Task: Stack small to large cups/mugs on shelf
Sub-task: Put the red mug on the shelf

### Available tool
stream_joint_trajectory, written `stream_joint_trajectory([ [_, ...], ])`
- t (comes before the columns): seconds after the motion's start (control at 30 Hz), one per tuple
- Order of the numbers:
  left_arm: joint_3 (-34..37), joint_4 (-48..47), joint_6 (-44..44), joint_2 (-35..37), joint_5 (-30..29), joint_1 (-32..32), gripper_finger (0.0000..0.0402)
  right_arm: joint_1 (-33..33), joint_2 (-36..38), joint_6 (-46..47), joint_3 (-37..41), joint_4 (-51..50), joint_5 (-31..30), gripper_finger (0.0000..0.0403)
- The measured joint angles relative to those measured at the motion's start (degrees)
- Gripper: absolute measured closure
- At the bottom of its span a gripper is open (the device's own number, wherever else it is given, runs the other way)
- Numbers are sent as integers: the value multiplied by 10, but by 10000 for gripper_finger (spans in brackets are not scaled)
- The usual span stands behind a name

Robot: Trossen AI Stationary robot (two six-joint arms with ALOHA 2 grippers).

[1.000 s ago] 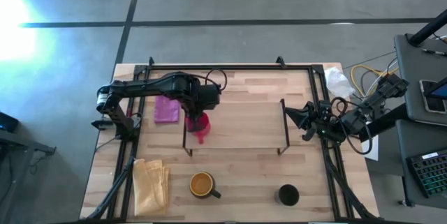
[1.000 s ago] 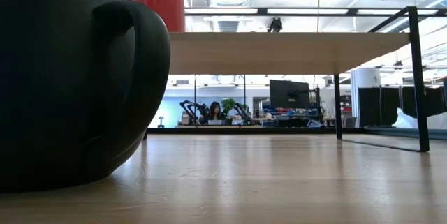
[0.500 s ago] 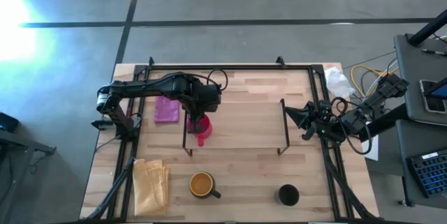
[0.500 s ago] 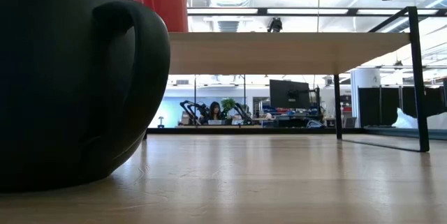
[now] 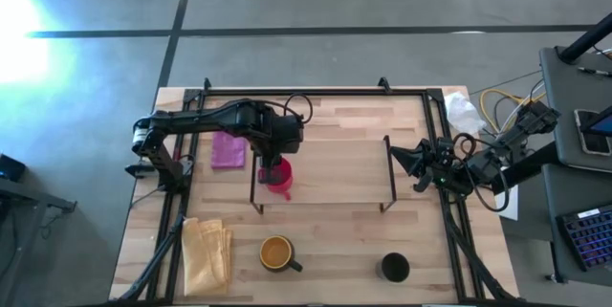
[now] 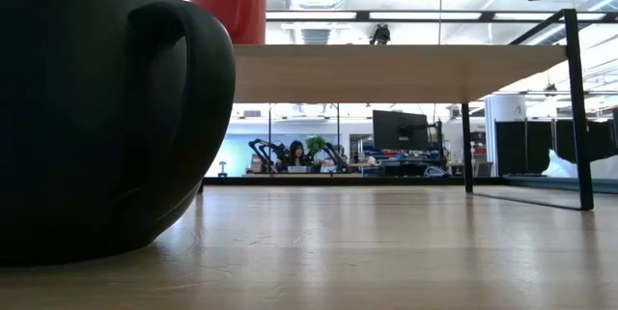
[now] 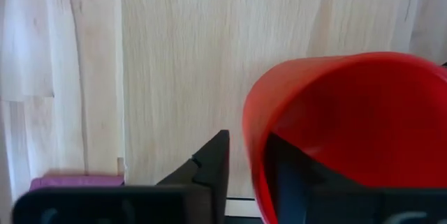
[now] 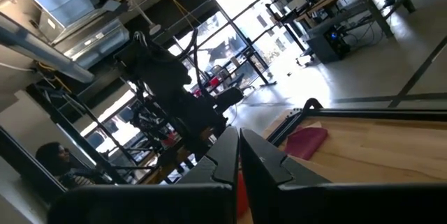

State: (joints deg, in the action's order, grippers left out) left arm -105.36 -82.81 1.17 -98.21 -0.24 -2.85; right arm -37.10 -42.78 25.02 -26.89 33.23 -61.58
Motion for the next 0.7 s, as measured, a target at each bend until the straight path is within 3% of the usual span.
stream_joint_trajectory([
  [0.2,-6,1,-1,0,-1,0,323,0,0,-2,0,-3,0,394],
  [0.43,-3,4,-28,0,-2,0,390,0,0,-2,0,-4,0,394],
  [0.7,-5,16,-108,0,-3,2,400,0,0,5,0,-4,-1,394],
])
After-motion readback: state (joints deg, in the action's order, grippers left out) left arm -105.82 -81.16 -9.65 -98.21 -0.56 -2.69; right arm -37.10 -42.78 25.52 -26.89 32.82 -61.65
